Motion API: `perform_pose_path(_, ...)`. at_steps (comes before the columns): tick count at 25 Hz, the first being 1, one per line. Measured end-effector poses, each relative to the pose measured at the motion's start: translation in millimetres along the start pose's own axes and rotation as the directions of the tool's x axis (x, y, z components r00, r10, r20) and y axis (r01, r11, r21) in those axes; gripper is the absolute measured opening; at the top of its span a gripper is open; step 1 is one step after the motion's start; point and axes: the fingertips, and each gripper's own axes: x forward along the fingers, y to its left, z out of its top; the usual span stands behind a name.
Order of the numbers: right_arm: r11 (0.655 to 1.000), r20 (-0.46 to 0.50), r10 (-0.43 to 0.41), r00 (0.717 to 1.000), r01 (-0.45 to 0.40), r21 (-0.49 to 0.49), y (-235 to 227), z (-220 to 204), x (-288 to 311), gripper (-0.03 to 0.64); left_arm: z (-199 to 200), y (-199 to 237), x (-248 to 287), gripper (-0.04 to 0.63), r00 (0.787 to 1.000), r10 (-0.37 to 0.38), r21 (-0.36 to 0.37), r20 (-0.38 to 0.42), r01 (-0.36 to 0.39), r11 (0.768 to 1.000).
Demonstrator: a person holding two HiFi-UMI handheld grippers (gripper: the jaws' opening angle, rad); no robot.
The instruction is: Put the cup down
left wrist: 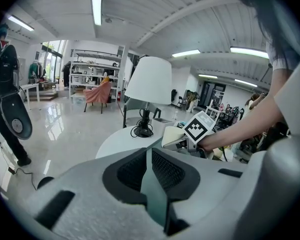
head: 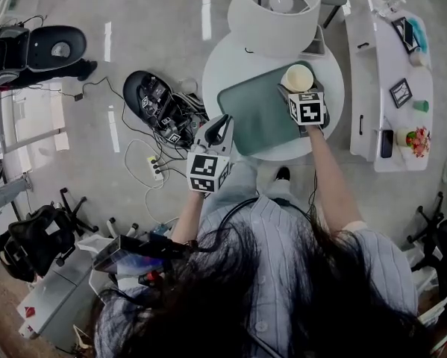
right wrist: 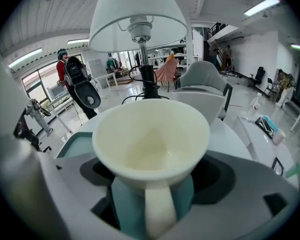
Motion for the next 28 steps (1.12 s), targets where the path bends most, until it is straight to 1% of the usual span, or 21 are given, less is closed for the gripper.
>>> perform_pose_path(4,0.998,0.002,-0.009,1.000,0.009,-0.059,2.0,0.5,3.1,0.413,-0.4,1.2,0.5,0.023,1.000,0.002,0.001,-0.001,-0.002,1.000)
perform_pose_path(7,0.995,0.002,0.002,1.000,-0.001,-0.101,8.2,-0.3,1.6,0.413,-0.1,0.3,0.0,0.023,1.000,0.001,0.003,0.000,-0.001,1.000)
perform_pose_path(11,0.998,-0.056,0.017,0.998,-0.020,-0.058,4.9,-14.2,9.4,0.413,0.7,-2.1,2.3,0.023,1.000,-0.001,0.007,-0.001,0.001,1.000)
perform_pose_path(16,0.999,-0.078,0.030,0.997,-0.033,-0.039,1.5,-18.3,4.9,0.413,1.7,-6.6,3.2,0.023,1.000,-0.004,0.013,-0.004,0.004,1.000)
perform_pose_path(20,0.999,-0.080,0.049,0.996,-0.050,-0.009,1.0,-24.5,-4.3,0.413,-3.8,-8.6,1.8,0.023,1.000,0.007,0.008,-0.013,-0.007,1.000)
perform_pose_path(23,0.999,-0.082,0.048,0.996,-0.047,0.019,-1.3,-32.3,-13.8,0.413,-6.3,-12.9,-1.0,0.023,1.000,0.010,0.008,-0.018,-0.010,1.000)
perform_pose_path(25,0.998,-0.070,0.045,0.997,-0.042,0.044,-3.4,-36.5,-23.5,0.413,-6.1,-17.1,-3.0,0.023,1.000,0.009,0.016,-0.014,-0.009,1.000)
perform_pose_path(28,0.996,-0.057,0.066,0.996,-0.062,0.068,-4.8,-45.0,-38.3,0.411,-5.5,-24.9,-3.4,0.023,1.000,0.013,0.023,-0.002,-0.013,1.000)
